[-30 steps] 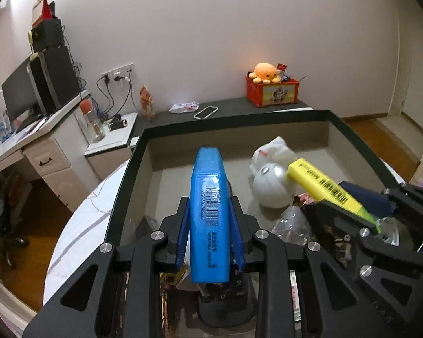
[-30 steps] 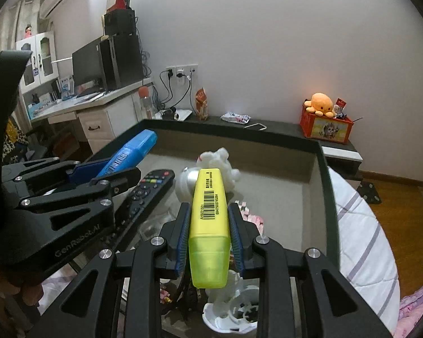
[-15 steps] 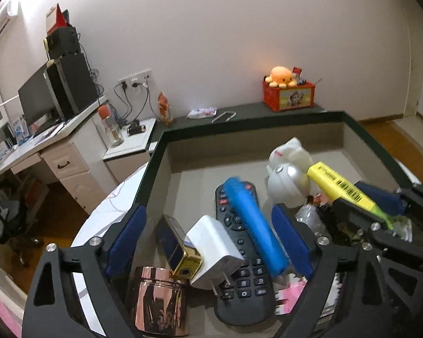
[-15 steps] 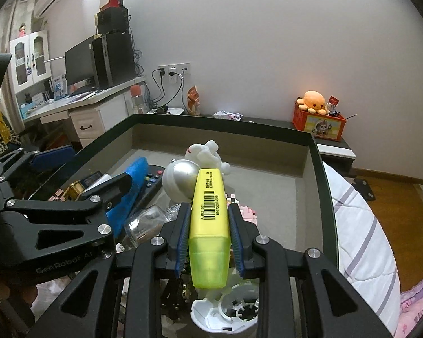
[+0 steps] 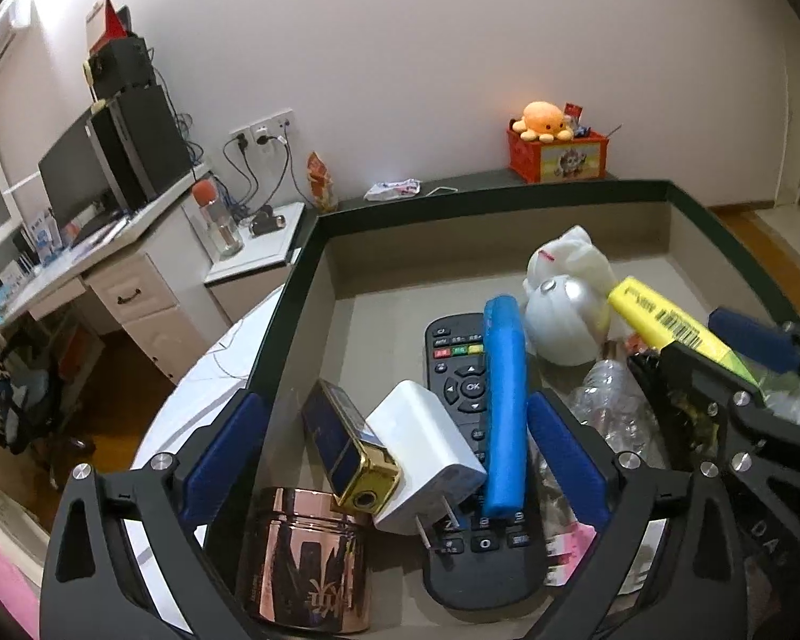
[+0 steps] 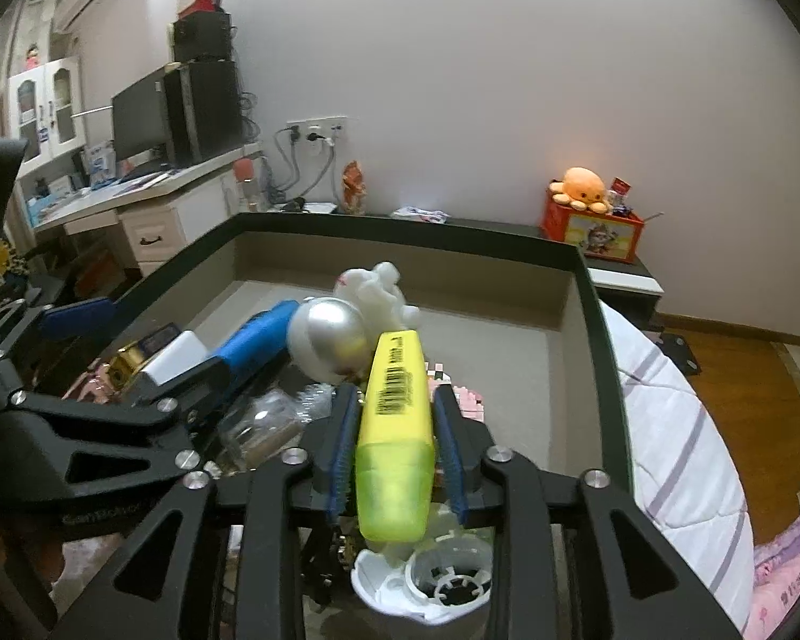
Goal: Organize rigid objects
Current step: 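Lower the highlighters into the box and open both grippers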
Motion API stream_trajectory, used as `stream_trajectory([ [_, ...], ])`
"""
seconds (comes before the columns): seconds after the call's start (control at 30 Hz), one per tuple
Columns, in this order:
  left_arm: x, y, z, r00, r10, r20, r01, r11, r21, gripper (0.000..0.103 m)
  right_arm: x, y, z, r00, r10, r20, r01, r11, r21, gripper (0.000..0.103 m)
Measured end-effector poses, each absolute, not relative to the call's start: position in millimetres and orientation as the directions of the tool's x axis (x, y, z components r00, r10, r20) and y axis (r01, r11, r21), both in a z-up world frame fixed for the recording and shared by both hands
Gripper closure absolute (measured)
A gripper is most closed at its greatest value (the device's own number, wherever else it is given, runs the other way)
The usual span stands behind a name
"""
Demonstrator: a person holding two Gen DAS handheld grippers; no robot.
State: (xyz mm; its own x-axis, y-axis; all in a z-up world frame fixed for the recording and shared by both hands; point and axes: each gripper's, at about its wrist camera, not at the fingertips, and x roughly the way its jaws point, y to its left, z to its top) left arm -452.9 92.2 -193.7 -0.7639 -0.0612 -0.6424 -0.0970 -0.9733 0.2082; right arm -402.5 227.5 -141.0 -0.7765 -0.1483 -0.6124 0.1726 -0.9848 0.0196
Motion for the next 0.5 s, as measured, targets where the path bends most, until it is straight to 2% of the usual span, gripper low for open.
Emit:
stream_trajectory([
  [0.43, -454.2, 89.5, -193.9, -0.756, -0.069, -0.651, -0.092, -0.973, 0.21, 0.001, -397.9, 228.5, -138.9, -0.795, -0.145, -0.589, 0.175, -0.985, 0.007, 0.052],
  [0.47, -454.1, 89.0, -194.1, -0.756, -0.067, -0.651, -0.093, -0.974, 0.208, 0.001, -397.6, 228.8, -138.5, -0.798, -0.141, -0.586, 0.171, -0.985, 0.005, 0.05],
  [0.5, -454.0, 88.4, -193.8, -0.756, -0.064, -0.652, -0.094, -0.974, 0.205, 0.001, -396.9, 229.8, -138.0, -0.803, -0.129, -0.582, 0.158, -0.987, 0.001, 0.043],
])
